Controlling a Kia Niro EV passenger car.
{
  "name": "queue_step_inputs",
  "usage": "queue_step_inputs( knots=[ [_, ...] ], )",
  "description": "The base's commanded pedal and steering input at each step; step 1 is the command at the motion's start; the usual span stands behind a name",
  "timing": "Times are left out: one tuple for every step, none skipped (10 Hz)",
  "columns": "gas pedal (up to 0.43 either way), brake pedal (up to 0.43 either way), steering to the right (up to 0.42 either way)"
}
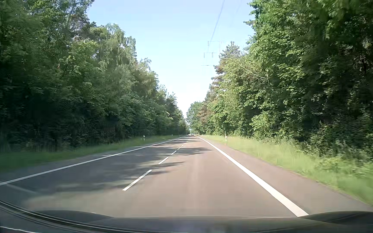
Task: Follow the waypoints while adhering to traffic rules and regulations
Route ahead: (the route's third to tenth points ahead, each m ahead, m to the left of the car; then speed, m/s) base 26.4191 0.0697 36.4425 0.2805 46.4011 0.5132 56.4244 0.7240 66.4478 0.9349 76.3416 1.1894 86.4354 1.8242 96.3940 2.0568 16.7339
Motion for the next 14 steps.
queue_step_inputs(
  knots=[
    [0.13, 0.03, -0.002],
    [0.13, 0.024, -0.002],
    [0.13, 0.03, -0.002],
    [0.13, 0.03, -0.002],
    [0.13, 0.03, -0.002],
    [0.13, 0.03, -0.002],
    [0.13, 0.03, -0.002],
    [0.13, 0.03, -0.002],
    [0.13, 0.024, -0.002],
    [0.13, 0.03, -0.002],
    [0.13, 0.03, -0.002],
    [0.13, 0.03, -0.002],
    [0.13, 0.03, -0.002],
    [0.13, 0.03, -0.002]
  ],
)
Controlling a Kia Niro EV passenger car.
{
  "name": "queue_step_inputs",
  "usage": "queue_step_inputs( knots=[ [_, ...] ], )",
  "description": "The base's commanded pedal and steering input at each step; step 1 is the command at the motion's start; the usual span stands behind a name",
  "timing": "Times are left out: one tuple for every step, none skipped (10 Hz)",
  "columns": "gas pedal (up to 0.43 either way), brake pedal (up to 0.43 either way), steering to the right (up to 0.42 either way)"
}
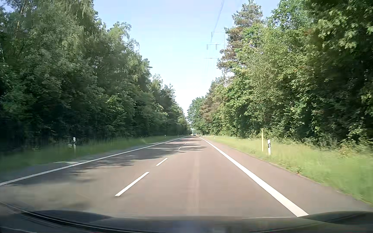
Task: Follow the waypoints while adhering to traffic rules and regulations
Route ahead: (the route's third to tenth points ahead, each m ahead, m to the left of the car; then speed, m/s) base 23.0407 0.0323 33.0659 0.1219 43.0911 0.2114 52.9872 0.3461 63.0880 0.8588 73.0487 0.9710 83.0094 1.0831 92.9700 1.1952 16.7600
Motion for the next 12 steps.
queue_step_inputs(
  knots=[
    [0.13, 0.024, -0.002],
    [0.13, 0.03, -0.002],
    [0.13, 0.03, -0.002],
    [0.13, 0.03, -0.002],
    [0.13, 0.03, -0.002],
    [0.13, 0.03, -0.002],
    [0.13, 0.024, -0.002],
    [0.13, 0.03, -0.002],
    [0.13, 0.03, -0.002],
    [0.13, 0.03, -0.002],
    [0.13, 0.03, -0.002],
    [0.13, 0.03, -0.002]
  ],
)
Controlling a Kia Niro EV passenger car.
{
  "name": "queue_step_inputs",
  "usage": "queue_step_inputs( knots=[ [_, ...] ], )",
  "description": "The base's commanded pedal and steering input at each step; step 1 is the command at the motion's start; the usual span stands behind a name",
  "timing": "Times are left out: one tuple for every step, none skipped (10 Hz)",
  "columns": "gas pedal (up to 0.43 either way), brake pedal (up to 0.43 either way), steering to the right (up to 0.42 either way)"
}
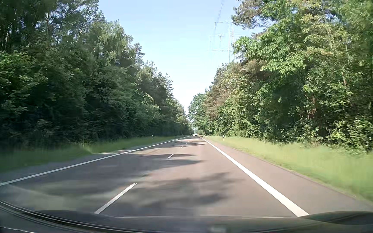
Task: Follow the waypoints while adhering to traffic rules and regulations
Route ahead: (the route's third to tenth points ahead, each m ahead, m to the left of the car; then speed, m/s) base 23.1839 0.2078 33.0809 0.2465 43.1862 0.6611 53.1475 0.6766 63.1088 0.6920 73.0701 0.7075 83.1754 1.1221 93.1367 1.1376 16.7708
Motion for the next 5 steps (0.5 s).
queue_step_inputs(
  knots=[
    [0.13, 0.03, -0.002],
    [0.13, 0.03, -0.002],
    [0.13, 0.03, -0.002],
    [0.13, 0.03, -0.002],
    [0.13, 0.03, -0.002]
  ],
)
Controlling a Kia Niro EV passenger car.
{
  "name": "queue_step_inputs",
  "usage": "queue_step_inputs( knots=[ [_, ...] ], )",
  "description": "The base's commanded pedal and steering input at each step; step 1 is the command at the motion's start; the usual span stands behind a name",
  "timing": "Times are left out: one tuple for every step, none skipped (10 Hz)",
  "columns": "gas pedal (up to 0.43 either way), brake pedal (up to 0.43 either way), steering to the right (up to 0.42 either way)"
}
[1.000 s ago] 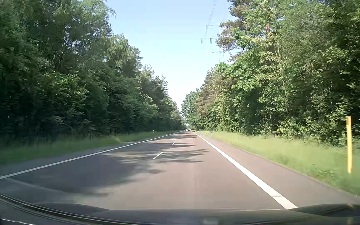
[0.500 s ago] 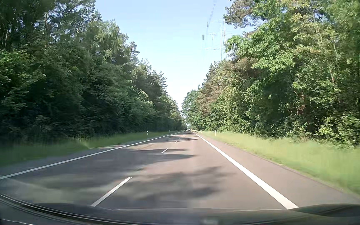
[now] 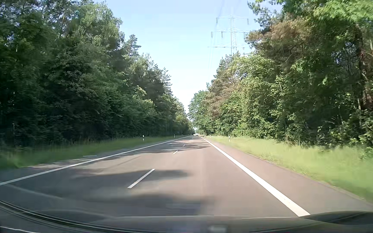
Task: Follow the waypoints while adhering to traffic rules and regulations
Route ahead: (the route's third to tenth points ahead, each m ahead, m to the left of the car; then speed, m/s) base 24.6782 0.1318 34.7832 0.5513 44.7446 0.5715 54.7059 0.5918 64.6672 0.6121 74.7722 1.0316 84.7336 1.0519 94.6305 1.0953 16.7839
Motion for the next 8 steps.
queue_step_inputs(
  knots=[
    [0.13, 0.03, -0.002],
    [0.13, 0.03, -0.002],
    [0.13, 0.03, -0.002],
    [0.13, 0.024, -0.002],
    [0.13, 0.03, -0.002],
    [0.13, 0.03, -0.001],
    [0.13, 0.03, -0.001],
    [0.13, 0.03, -0.001]
  ],
)
